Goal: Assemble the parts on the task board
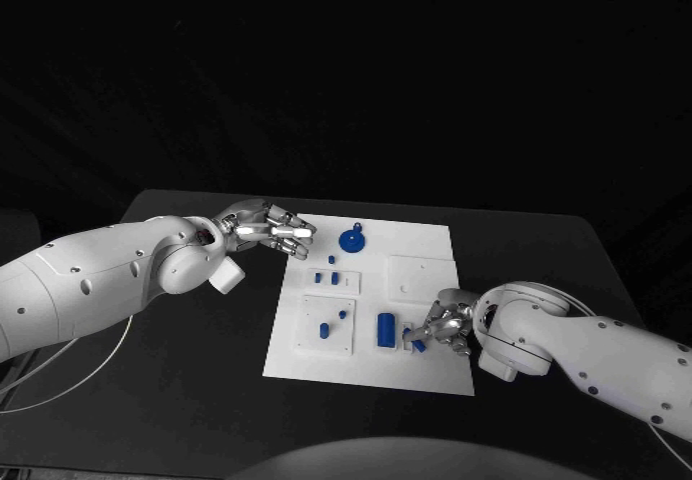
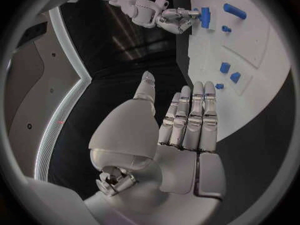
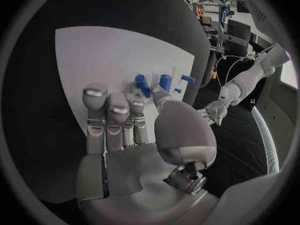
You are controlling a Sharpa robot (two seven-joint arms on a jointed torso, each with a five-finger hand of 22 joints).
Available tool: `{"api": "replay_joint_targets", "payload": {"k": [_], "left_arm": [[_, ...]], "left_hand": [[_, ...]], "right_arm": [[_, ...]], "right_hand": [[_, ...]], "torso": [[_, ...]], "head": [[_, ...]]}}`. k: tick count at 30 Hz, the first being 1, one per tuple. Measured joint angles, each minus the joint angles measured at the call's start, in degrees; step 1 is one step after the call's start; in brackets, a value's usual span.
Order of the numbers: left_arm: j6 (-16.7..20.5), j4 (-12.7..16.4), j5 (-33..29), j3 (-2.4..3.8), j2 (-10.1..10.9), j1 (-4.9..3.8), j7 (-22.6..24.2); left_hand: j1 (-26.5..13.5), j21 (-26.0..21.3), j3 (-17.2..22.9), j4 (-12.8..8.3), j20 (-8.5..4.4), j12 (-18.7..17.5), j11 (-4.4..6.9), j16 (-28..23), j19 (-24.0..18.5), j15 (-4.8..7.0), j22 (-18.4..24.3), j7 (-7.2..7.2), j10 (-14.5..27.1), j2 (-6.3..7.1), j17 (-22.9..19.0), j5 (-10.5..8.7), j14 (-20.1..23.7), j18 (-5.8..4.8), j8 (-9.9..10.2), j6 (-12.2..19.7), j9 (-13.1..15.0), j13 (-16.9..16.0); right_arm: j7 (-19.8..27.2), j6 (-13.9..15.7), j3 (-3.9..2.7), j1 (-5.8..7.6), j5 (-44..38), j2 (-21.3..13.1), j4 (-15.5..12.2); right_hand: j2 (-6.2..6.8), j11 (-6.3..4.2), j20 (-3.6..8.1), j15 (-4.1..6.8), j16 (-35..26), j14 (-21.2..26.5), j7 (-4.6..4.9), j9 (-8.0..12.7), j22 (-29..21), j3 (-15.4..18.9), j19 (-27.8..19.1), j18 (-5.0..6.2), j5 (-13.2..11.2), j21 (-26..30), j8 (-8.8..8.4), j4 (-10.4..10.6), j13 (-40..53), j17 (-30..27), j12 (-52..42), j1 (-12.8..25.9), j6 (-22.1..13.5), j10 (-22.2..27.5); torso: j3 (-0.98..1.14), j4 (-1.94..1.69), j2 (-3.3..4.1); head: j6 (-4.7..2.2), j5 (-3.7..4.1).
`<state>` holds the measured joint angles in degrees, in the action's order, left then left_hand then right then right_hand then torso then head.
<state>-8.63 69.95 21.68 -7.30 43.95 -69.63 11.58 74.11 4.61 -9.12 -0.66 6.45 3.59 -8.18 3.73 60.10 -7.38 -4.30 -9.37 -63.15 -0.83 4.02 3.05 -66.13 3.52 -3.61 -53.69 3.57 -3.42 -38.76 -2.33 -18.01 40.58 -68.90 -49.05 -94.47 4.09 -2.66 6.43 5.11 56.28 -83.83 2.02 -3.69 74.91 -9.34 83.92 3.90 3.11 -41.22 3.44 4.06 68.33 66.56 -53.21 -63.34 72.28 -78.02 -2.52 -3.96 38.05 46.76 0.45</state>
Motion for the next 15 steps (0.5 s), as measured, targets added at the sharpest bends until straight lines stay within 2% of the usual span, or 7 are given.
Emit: {"api": "replay_joint_targets", "payload": {"k": [2, 9, 15], "left_arm": [[0.0, 0.0, 0.0, 0.00, 0.0, 0.00, 0.0], [0.0, -0.2, 0.1, -0.01, -0.1, 0.00, -0.1], [0.0, -0.3, 0.2, -0.03, -0.2, 0.00, -0.2]], "left_hand": [[0.0, 0.0, 0.0, 0.0, 0.00, 0.0, 0.00, 0.0, 0.0, 0.00, 0.0, 0.00, 0.0, 0.00, 0.0, 0.00, 0.0, 0.00, 0.0, 0.0, 0.0, 0.0], [0.0, 0.0, 0.0, 0.0, 0.00, 0.0, 0.00, 0.0, 0.0, 0.00, 0.0, 0.00, 0.0, 0.00, 0.0, 0.00, 0.0, 0.00, 0.0, 0.0, 0.0, 0.0], [0.0, 0.0, 0.0, 0.0, 0.00, 0.0, 0.00, 0.0, 0.0, 0.00, 0.0, 0.00, 0.0, 0.00, 0.0, 0.00, 0.0, 0.00, 0.0, 0.0, 0.0, 0.0]], "right_arm": [[0.0, -0.2, 0.00, -0.02, 0.2, -0.2, -0.3], [0.3, -0.9, 0.00, -0.02, 1.6, -0.9, -1.7], [0.5, -1.4, -0.02, -0.03, 2.6, -1.0, -2.3]], "right_hand": [[0.39, 0.00, 0.00, 0.00, 0.0, 0.0, 0.00, 0.0, 0.0, 0.1, 0.0, 0.01, 0.0, 0.0, 0.00, 0.9, -0.1, 0.0, -0.2, 0.4, 0.0, 0.0], [0.76, 0.00, 0.00, 0.00, 0.0, 0.0, 0.00, 0.0, 0.0, 0.1, 0.0, 0.01, 0.0, -0.2, 0.00, 1.8, -0.1, -0.1, -0.2, 0.8, 0.0, 0.0], [-0.24, 0.00, 0.00, 0.00, 0.3, 0.0, 0.00, 0.0, 0.0, 0.1, 0.0, 0.01, 0.0, -0.2, 0.00, 2.1, -0.2, -0.1, -0.4, 1.7, 0.0, 0.0]], "torso": [[0.00, -0.01, 0.00], [0.00, 0.01, 0.00], [0.01, 0.01, 0.01]], "head": [[0.00, -0.01], [-0.03, 0.02], [-0.10, 0.14]]}}
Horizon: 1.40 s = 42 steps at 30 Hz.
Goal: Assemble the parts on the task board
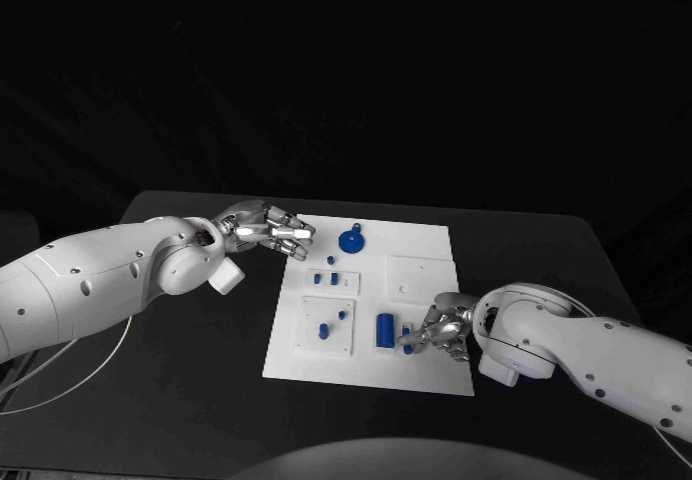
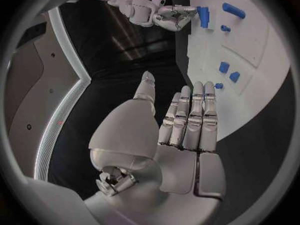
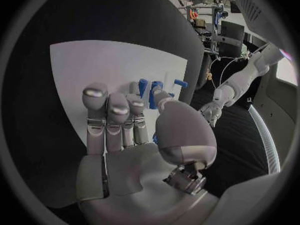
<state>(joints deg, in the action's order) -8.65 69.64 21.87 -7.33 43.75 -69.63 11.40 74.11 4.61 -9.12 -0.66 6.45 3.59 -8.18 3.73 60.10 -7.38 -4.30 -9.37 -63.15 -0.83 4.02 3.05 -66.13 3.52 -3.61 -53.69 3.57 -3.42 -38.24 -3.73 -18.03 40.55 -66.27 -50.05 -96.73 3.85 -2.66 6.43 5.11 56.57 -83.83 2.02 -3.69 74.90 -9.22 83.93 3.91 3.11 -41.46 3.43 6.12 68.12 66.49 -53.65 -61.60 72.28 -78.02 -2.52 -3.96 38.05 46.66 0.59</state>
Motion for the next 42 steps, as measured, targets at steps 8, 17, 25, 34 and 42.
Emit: {"api": "replay_joint_targets", "payload": {"k": [8, 17, 25, 34, 42], "left_arm": [[0.0, -0.1, 0.0, -0.03, 0.0, 0.00, -0.1], [0.0, -0.2, 0.1, -0.07, 0.0, 0.00, -0.1], [0.0, -0.2, 0.1, -0.10, 0.0, 0.00, -0.2], [0.0, -0.3, 0.2, -0.15, 0.0, 0.00, -0.3], [-0.1, -0.4, 0.4, -0.22, 0.0, 0.00, -0.3]], "left_hand": [[0.0, 0.0, 0.0, 0.0, 0.00, 0.0, 0.00, 0.0, 0.0, 0.00, 0.0, 0.00, 0.0, 0.00, 0.0, 0.00, 0.0, 0.00, 0.0, 0.0, 0.0, 0.0], [0.0, 0.0, 0.0, 0.0, 0.00, 0.0, 0.00, 0.0, 0.0, 0.00, 0.0, 0.00, 0.0, 0.00, 0.0, 0.00, 0.0, 0.00, 0.0, 0.0, 0.0, 0.0], [0.0, 0.0, 0.0, 0.0, 0.00, 0.0, 0.00, 0.0, 0.0, 0.00, 0.0, -0.01, 0.0, 0.00, 0.0, 0.00, 0.0, 0.00, 0.0, 0.0, 0.0, 0.0], [0.2, 0.0, 0.0, 0.0, 0.00, 0.0, 0.00, 0.0, 0.0, 0.00, 0.0, -0.01, 0.0, -0.25, 0.0, 0.00, 0.0, 0.00, 0.0, 0.0, 0.0, 0.0], [0.3, 0.0, 0.0, 0.0, 0.00, 0.0, 0.00, 0.0, 0.0, 0.00, 0.0, -0.01, 0.0, -0.30, 0.0, 0.00, 0.0, 0.00, 0.0, 0.0, 0.0, 0.0]], "right_arm": [[0.3, -0.1, -0.07, 0.00, 0.7, -0.1, -0.4], [0.7, -0.1, -0.12, -0.01, 0.6, -0.2, -0.4], [1.3, -1.2, -0.14, -0.01, -0.1, -0.8, -0.6], [1.6, -2.8, -0.15, -0.03, -0.4, -1.1, -0.6], [1.7, -3.6, -0.16, -0.06, -0.5, -1.1, -0.6]], "right_hand": [[-1.14, 0.00, 0.00, 0.00, 0.0, 0.0, 0.00, 0.0, 0.0, 0.4, 0.0, 0.00, 0.2, -0.2, 0.00, -0.2, 0.0, 0.0, 0.0, 0.5, 0.0, 0.0], [0.78, 0.00, 0.00, 0.00, 0.0, 0.0, 0.00, 0.0, 0.0, -2.3, 0.0, 0.00, 0.2, -0.2, 0.00, -4.6, -0.1, 0.0, -0.2, -1.9, 0.0, 0.0], [3.55, 0.00, 0.00, 0.00, 0.0, 0.0, 0.01, 0.0, 0.0, -3.2, 0.0, 0.01, 0.2, -0.2, 0.00, -4.4, -0.1, 0.0, -0.2, -2.8, 0.0, 0.0], [3.77, 0.00, 0.00, 0.00, 0.0, 0.0, 0.20, 0.0, 0.0, -2.7, 0.0, 0.00, 0.0, -0.2, 0.00, -3.9, -0.1, 0.0, -0.2, -3.0, 0.2, 0.0], [3.75, 0.00, 0.00, 0.00, 0.0, 0.0, 0.20, 0.0, 0.0, -2.6, 0.0, 0.00, 0.0, -0.2, 0.00, -3.3, -0.1, 0.0, -0.2, -3.1, 0.2, 0.0]], "torso": [[0.01, -0.04, 0.01], [-0.01, -0.04, 0.01], [0.00, -0.01, 0.01], [0.03, 0.03, 0.02], [0.03, -0.03, 0.04]], "head": [[0.00, 0.05], [0.01, 0.11], [0.01, 0.01], [-0.03, 0.12], [0.02, 0.12]]}}
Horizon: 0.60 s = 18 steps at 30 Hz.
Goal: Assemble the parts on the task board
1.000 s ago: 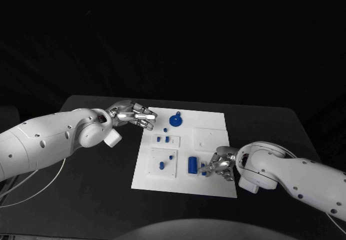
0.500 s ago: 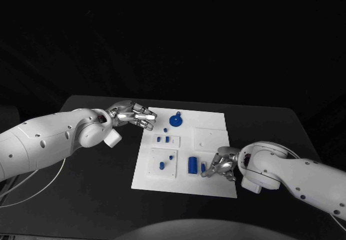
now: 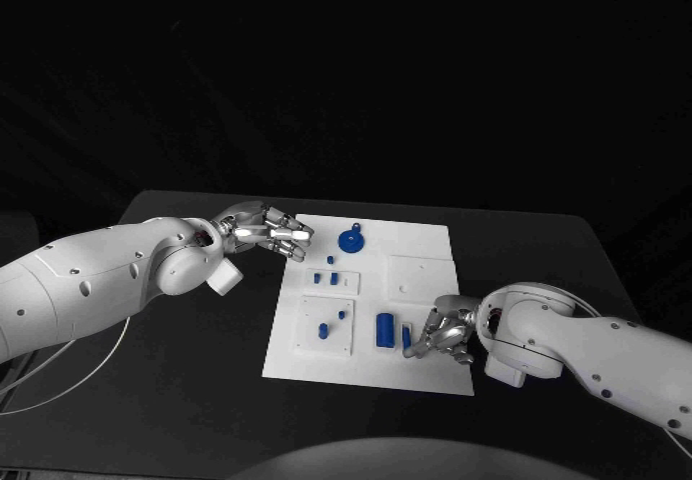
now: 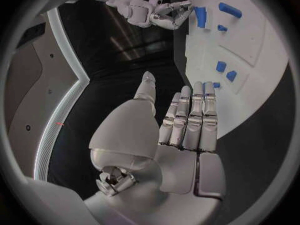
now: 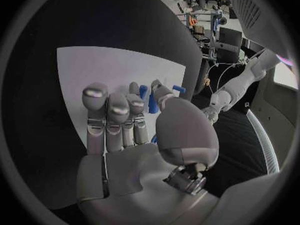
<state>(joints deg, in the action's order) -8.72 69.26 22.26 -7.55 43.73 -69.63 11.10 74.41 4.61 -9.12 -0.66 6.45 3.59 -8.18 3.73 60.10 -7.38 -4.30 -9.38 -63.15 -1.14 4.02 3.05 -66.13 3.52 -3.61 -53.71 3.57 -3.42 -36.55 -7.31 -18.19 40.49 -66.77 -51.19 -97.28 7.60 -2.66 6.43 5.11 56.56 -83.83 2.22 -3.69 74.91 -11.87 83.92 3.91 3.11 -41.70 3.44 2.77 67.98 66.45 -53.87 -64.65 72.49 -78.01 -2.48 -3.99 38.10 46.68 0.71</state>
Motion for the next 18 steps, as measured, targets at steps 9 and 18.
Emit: {"api": "replay_joint_targets", "payload": {"k": [9, 18], "left_arm": [[0.0, 0.0, 0.1, -0.07, 0.0, 0.00, 0.0], [0.0, 0.0, 0.1, -0.12, 0.0, 0.00, 0.0]], "left_hand": [[0.0, 0.0, 0.0, 0.0, 0.00, 0.0, 0.00, 0.0, 0.0, 0.00, 0.0, -0.02, 0.0, 0.00, 0.0, 0.00, 0.0, 0.00, 0.0, 0.0, 0.0, 0.0], [0.0, 0.0, 0.0, 0.0, 0.00, 0.0, 0.00, 0.0, 0.0, 0.00, 0.0, -0.02, 0.0, 0.00, 0.0, 0.00, 0.0, 0.00, 0.0, 0.0, 0.0, 0.0]], "right_arm": [[-0.1, 0.0, 0.00, -0.01, -0.5, 0.4, 0.7], [-0.2, 0.4, 0.00, -0.01, -0.8, 1.0, 1.5]], "right_hand": [[-4.63, 0.00, 0.00, 0.00, 0.0, 0.0, -0.19, 0.0, 0.0, -3.0, 0.0, 0.00, 0.0, 0.0, 0.00, -4.0, 0.2, 0.3, 0.0, 0.1, 0.2, 0.0], [-6.81, 0.00, 0.00, 0.00, 0.0, 0.0, -0.32, 0.0, 0.0, -4.7, 0.0, 0.00, 0.0, 0.0, 0.00, -6.1, 0.5, 0.5, 0.0, 0.8, 0.1, 0.0]], "torso": [[-0.04, -0.03, -0.01], [-0.05, -0.03, -0.02]], "head": [[0.13, -0.04], [0.15, -0.05]]}}
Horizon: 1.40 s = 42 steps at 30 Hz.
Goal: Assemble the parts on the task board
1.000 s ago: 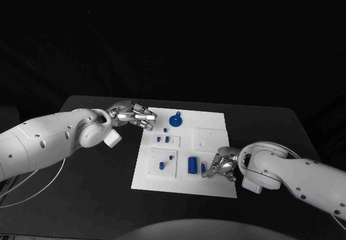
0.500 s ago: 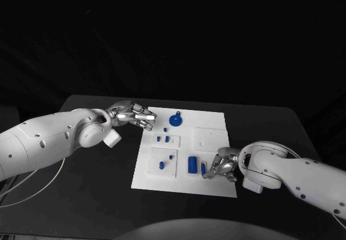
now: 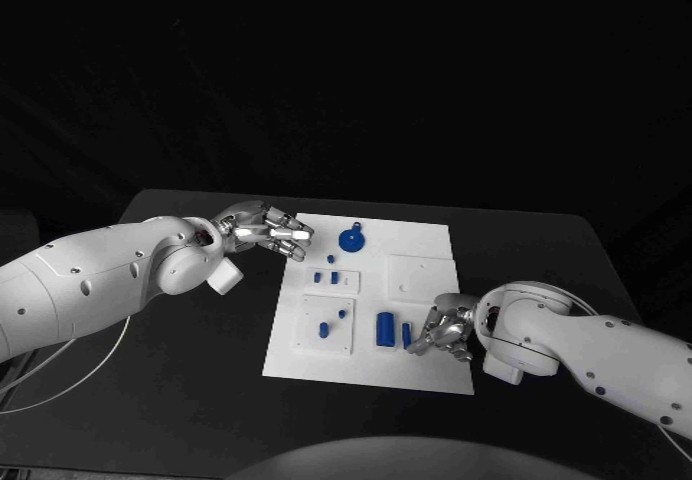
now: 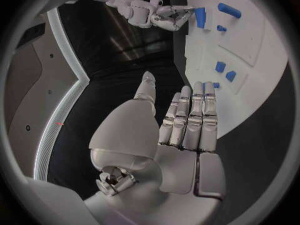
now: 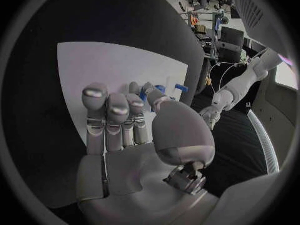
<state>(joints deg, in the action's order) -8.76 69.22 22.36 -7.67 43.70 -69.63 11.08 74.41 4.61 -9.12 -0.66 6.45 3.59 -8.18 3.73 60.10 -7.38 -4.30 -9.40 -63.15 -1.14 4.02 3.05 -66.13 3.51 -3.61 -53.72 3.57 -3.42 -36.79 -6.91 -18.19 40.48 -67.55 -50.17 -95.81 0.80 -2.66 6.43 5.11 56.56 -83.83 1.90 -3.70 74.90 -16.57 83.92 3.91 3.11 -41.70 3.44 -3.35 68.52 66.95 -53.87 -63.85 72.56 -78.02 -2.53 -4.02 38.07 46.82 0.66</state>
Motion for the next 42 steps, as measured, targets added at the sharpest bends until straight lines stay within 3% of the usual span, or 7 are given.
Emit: {"api": "replay_joint_targets", "payload": {"k": [3, 20, 24, 26, 36, 39, 42], "left_arm": [[0.0, 0.0, 0.0, -0.01, 0.0, 0.00, 0.0], [-0.1, 0.0, 0.0, -0.06, -0.1, 0.00, 0.0], [-0.1, 0.0, 0.0, -0.07, -0.1, 0.00, 0.0], [-0.1, 0.0, 0.0, -0.08, -0.1, 0.00, 0.0], [-0.1, 0.0, 0.0, -0.10, 0.0, 0.00, -0.1], [-0.1, 0.0, 0.0, -0.11, 0.0, 0.00, -0.1], [-0.1, 0.0, 0.0, -0.11, 0.0, 0.00, -0.1]], "left_hand": [[0.0, 0.0, 0.0, 0.0, 0.00, 0.0, 0.00, 0.0, 0.0, 0.00, 0.0, 0.00, 0.0, 0.00, 0.0, 0.00, 0.0, 0.00, 0.0, 0.0, 0.0, 0.0], [0.0, 0.0, 0.0, 0.0, 0.00, 0.0, 0.00, 0.0, 0.0, 0.00, 0.0, 0.00, 0.0, 0.00, 0.0, 0.00, 0.0, 0.00, 0.0, 0.0, 0.0, 0.0], [0.0, 0.0, 0.0, 0.0, 0.00, 0.0, 0.00, 0.0, 0.0, 0.00, 0.0, 0.00, 0.0, 0.00, 0.0, 0.00, 0.0, 0.00, 0.0, 0.0, 0.0, 0.0], [0.0, 0.0, 0.0, 0.0, 0.00, 0.0, 0.00, 0.0, 0.0, 0.00, 0.0, 0.00, 0.0, 0.00, 0.0, 0.00, 0.0, 0.01, 0.0, 0.0, 0.0, 0.0], [0.0, 0.0, 0.0, 0.0, 0.00, 0.0, 0.00, 0.0, 0.0, 0.00, 0.0, 0.00, 0.0, 0.00, 0.0, 0.00, 0.0, 0.01, 0.0, 0.0, 0.0, 0.0], [0.0, 0.0, 0.0, 0.0, 0.00, 0.0, 0.00, 0.0, 0.0, 0.00, 0.0, 0.00, 0.0, 0.00, 0.0, 0.00, 0.0, 0.00, 0.0, 0.0, 0.0, 0.0], [0.0, 0.0, 0.0, 0.0, 0.00, 0.0, 0.00, 0.0, 0.0, 0.00, 0.0, 0.00, 0.0, 0.00, 0.0, 0.00, 0.0, 0.00, 0.0, 0.0, 0.0, 0.0]], "right_arm": [[0.0, 0.3, 0.00, 0.00, -0.1, 0.1, 0.1], [-0.8, 1.0, -0.05, 0.05, 0.0, 1.1, 1.6], [-1.1, 0.9, -0.14, 0.12, 0.1, 1.6, 2.3], [-1.2, 0.9, -0.11, 0.07, 0.1, 2.0, 2.9], [-1.5, 1.0, -0.25, -0.04, 0.2, 2.6, 3.7], [-1.4, 1.0, -0.27, -0.08, 0.3, 2.5, 3.8], [-1.2, 1.2, -0.24, -0.13, 0.4, 2.3, 3.7]], "right_hand": [[-0.41, 0.00, 0.00, 0.00, 0.0, 0.0, 0.00, 0.0, 0.0, 0.0, 0.0, 0.00, 0.0, 0.0, 0.00, 0.0, 0.1, 0.0, 0.0, 0.5, 0.0, 0.0], [0.15, 0.00, 0.00, 0.00, 0.0, 0.0, 0.01, 0.0, 0.0, 0.4, 0.0, 0.01, 0.0, 0.0, 0.00, 0.2, 0.2, 0.1, 0.0, 1.1, 0.0, 0.0], [0.68, 0.00, 0.00, 0.00, 0.0, 0.0, 0.01, 0.0, 0.0, -0.7, 0.0, 0.00, -0.2, 0.0, 0.00, -0.7, 0.3, 0.2, 0.0, 1.0, 0.0, 0.0], [0.16, 0.00, 0.00, 0.00, 0.0, 0.0, -0.11, -0.3, 0.0, -1.7, 0.0, 0.00, -0.2, 0.0, 0.48, -0.8, 0.3, 0.2, 0.0, 0.6, 0.2, 0.0], [0.24, 0.00, 0.00, 0.00, 0.0, 0.0, -0.18, -0.3, 0.0, -3.2, 0.0, 0.00, -0.2, -0.2, 0.50, -2.3, 0.3, -0.1, 0.0, 1.4, 0.5, 0.0], [0.76, 0.00, 0.00, 0.00, 0.2, 0.0, -0.27, -0.3, 0.0, -3.2, 0.0, 0.00, -0.2, -0.2, 0.48, -2.3, 0.2, -0.1, 0.0, 2.0, 0.3, 0.0], [2.14, 0.00, 0.00, 0.00, 0.2, 0.0, -0.28, -0.3, 0.0, -1.9, 0.0, 0.00, 0.7, -0.2, 0.48, -1.7, 0.1, -0.3, 0.0, 3.3, 0.3, 0.0]], "torso": [[0.01, 0.01, 0.00], [0.01, 0.04, -0.02], [0.01, 0.02, -0.03], [0.00, 0.01, -0.03], [-0.01, 0.01, -0.04], [0.01, 0.02, -0.05], [0.01, 0.04, -0.04]], "head": [[0.01, -0.04], [-0.02, 0.10], [0.02, 0.15], [0.05, 0.15], [0.05, 0.14], [-0.04, 0.14], [-0.17, 0.11]]}}
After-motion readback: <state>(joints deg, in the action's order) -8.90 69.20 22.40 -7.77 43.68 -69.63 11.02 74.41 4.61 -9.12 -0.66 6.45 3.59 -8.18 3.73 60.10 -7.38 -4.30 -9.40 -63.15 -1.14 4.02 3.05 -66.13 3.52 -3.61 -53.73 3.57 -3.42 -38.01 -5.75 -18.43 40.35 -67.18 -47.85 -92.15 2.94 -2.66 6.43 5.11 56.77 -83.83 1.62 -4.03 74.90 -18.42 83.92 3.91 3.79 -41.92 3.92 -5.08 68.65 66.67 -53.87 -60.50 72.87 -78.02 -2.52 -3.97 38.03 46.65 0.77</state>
